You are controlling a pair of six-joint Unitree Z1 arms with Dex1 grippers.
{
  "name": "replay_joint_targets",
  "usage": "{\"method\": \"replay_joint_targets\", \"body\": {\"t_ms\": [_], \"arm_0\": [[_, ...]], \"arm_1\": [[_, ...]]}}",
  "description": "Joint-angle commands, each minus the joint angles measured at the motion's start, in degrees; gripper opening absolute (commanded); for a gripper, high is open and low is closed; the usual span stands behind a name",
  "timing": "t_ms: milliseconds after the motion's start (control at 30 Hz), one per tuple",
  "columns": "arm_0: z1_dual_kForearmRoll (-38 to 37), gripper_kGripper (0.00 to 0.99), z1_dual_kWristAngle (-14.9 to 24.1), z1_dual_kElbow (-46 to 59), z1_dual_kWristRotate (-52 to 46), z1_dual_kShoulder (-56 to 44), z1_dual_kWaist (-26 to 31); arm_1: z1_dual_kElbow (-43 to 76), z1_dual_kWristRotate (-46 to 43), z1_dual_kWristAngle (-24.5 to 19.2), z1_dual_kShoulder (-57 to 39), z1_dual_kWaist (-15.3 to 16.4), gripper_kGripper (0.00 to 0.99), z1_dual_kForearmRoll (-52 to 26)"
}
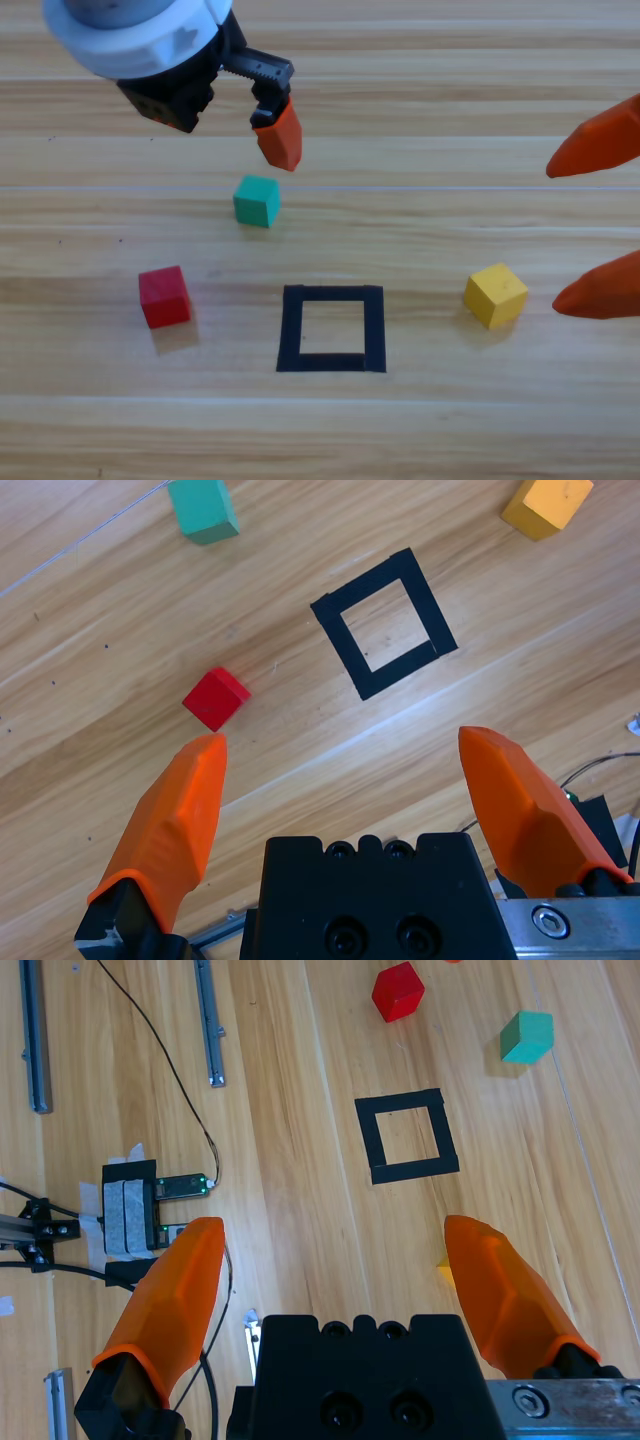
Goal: Stack the blocks in the rectangular block: red at the bottom, yellow in the middle, green on top
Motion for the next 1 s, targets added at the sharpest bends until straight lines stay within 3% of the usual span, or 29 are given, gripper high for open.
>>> {"method": "replay_joint_targets", "body": {"t_ms": [33,133,200,400,500,600,833,1000], "arm_0": [[0.3,0.99,1.3,1.2,-0.8,1.1,-1.4],[0.3,0.99,1.3,1.3,-0.8,1.1,-1.4],[0.3,0.99,1.3,1.4,-0.9,1.1,-1.4],[0.2,0.99,2.3,1.8,-1.9,0.6,-1.4],[0.2,0.99,3.1,1.9,-3.7,0.6,-1.2],[0.2,0.988,2.6,1.6,-5.8,0.9,2.7],[-0.8,0.988,-0.1,8.8,-8.6,1.8,13.9],[-4.8,0.968,-0.5,16.0,-8.5,1.3,18.6]], "arm_1": [[0.3,0.4,-0.8,2.6,2.4,0.971,-0.5],[0.5,0.6,-1.2,2.6,2.4,0.971,-0.4],[0.2,2.9,-3.7,2.6,2.4,0.971,-0.5],[-1.6,14.2,-20.6,6.7,2.4,0.971,-0.8],[-2.3,18.4,-23.3,10.0,2.4,0.977,-0.8],[-3.9,23.1,-28.8,14.4,2.4,0.99,0.1],[-15.4,28.4,-30.0,27.9,1.1,0.982,9.3],[-16.2,29.5,-31.4,33.1,-0.4,0.95,9.4]]}}
